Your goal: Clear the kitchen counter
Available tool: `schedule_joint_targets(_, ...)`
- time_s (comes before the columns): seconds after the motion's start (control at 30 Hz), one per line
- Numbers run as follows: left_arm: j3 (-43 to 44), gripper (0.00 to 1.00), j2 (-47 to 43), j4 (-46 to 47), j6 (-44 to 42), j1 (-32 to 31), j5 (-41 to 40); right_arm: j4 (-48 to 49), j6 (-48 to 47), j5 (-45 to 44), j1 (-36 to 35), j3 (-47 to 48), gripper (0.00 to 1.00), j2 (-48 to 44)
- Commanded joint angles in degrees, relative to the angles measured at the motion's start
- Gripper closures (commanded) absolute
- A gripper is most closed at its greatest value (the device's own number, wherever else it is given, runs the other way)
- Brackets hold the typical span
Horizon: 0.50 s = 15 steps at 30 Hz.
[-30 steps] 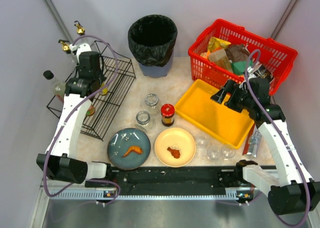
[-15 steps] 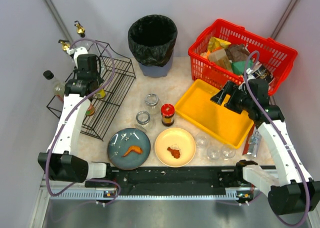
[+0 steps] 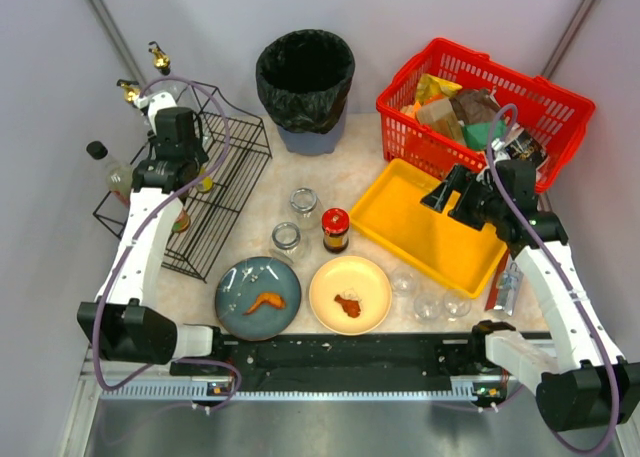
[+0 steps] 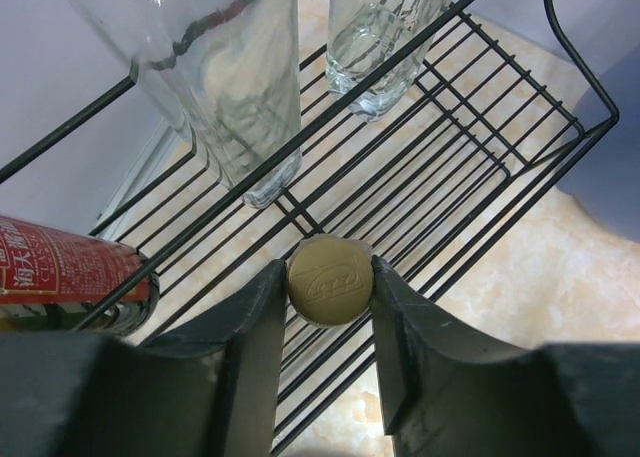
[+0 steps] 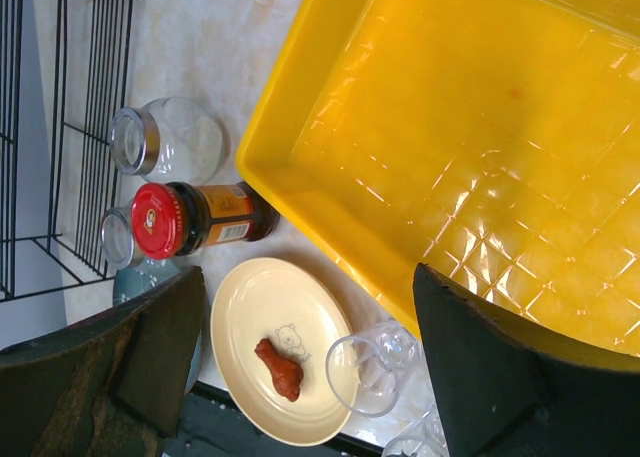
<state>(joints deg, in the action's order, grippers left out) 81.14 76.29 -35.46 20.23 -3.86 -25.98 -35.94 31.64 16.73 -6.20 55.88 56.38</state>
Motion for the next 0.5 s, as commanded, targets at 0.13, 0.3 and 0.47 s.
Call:
schedule_joint_targets(0.13,-0.72,0.38,-2.37,4.7,-1.59,0.43,0.04,1.14,0.09,-0.56,0.75,-0.15,0.16,-1.36)
schedule_joint_targets(0.3,1.12,0.3,-3.69,3.83,-2.39,0.43,2.59,1.14,0.0,-0.47,0.84,0.2,0.16,-0.83)
schedule_joint_targets(0.47,3.4,0.21,-5.71,4.78,-4.84,0.34,13.02,1.23,-0.09,-0.65,0.75,0.46,0.16,-0.57)
